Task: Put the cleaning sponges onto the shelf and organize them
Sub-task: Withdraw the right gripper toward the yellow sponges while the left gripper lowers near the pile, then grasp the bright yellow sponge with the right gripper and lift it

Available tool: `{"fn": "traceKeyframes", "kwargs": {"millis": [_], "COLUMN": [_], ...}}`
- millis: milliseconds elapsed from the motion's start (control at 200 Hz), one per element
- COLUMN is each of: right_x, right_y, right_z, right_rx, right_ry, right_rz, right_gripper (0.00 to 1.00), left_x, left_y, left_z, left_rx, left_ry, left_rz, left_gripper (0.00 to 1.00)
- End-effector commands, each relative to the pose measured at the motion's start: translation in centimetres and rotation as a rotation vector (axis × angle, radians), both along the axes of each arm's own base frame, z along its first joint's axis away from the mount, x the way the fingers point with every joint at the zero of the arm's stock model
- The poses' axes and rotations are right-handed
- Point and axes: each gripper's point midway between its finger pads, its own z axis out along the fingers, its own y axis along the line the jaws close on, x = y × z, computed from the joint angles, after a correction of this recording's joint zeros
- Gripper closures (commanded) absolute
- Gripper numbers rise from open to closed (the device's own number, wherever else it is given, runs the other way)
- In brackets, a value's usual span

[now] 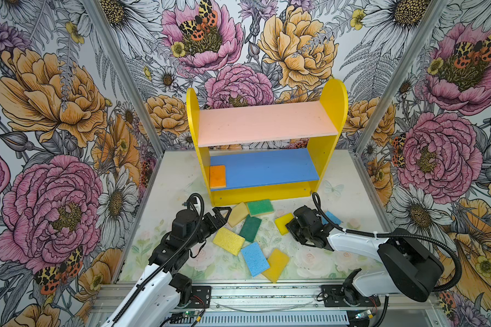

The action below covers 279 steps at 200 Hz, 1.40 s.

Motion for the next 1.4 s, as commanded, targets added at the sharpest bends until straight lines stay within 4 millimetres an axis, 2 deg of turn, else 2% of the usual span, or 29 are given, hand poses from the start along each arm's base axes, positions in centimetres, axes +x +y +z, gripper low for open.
{"fn": "traceKeyframes", "kwargs": {"millis": [0,200,280,435,740,860,970,1010,1036,1111,1216,1276,1316,1391], "right_x": [-0.1,0.0,-0.1,-0.2,-1.1,-1.5,-2.2,-2.5,-2.7,-2.9,-2.9,-3.0,-3.0,-2.9], "right_y": [0.3,1.4,2.0,3.8,11.4,13.3,14.7,15.1,15.3,15.6,15.8,15.8,15.7,15.4], "right_z": [0.4,3.4,4.3,7.0,15.6,17.5,17.9,18.1,18.1,18.0,18.0,18.0,18.2,18.8], "right_rx": [-0.004,-0.028,-0.041,-0.049,0.154,0.184,0.208,0.213,0.215,0.211,0.208,0.208,0.208,0.197], "right_ry": [-0.021,-0.108,-0.125,-0.197,-0.396,-0.431,-0.435,-0.44,-0.441,-0.445,-0.444,-0.443,-0.45,-0.472], "right_rz": [0.054,0.234,0.311,0.503,0.9,0.976,1.031,1.051,1.063,1.075,1.074,1.073,1.071,1.057], "right_gripper": [0.77,0.85,0.93,0.94,0.92,0.91,0.9,0.9,0.9,0.9,0.85,0.78,0.74,0.62], "left_x": [-0.1,-0.3,-0.2,0.0,0.3,0.4,0.4,0.4,0.5,0.6,0.6,0.7,0.7,0.7], "left_y": [-0.3,-1.9,-2.8,-4.7,-8.2,-8.8,-9.1,-9.1,-9.1,-9.1,-9.2,-9.3,-9.3,-9.3], "left_z": [0.4,0.9,1.1,1.4,3.3,3.9,4.1,4.1,4.2,4.3,4.3,4.2,4.1,4.0], "left_rx": [-0.019,-0.03,-0.068,-0.177,-0.298,-0.317,-0.327,-0.331,-0.335,-0.347,-0.36,-0.361,-0.361,-0.362], "left_ry": [0.003,0.003,0.003,0.015,-0.009,-0.024,-0.031,-0.037,-0.041,-0.045,-0.055,-0.055,-0.053,-0.056], "left_rz": [-0.02,-0.122,-0.168,-0.266,-0.432,-0.447,-0.458,-0.459,-0.458,-0.453,-0.461,-0.462,-0.462,-0.462], "left_gripper": [0.01,0.01,0.01,0.01,0.01,0.01,0.07,0.12,0.2,0.33,0.61,0.77,0.83,0.86]}}
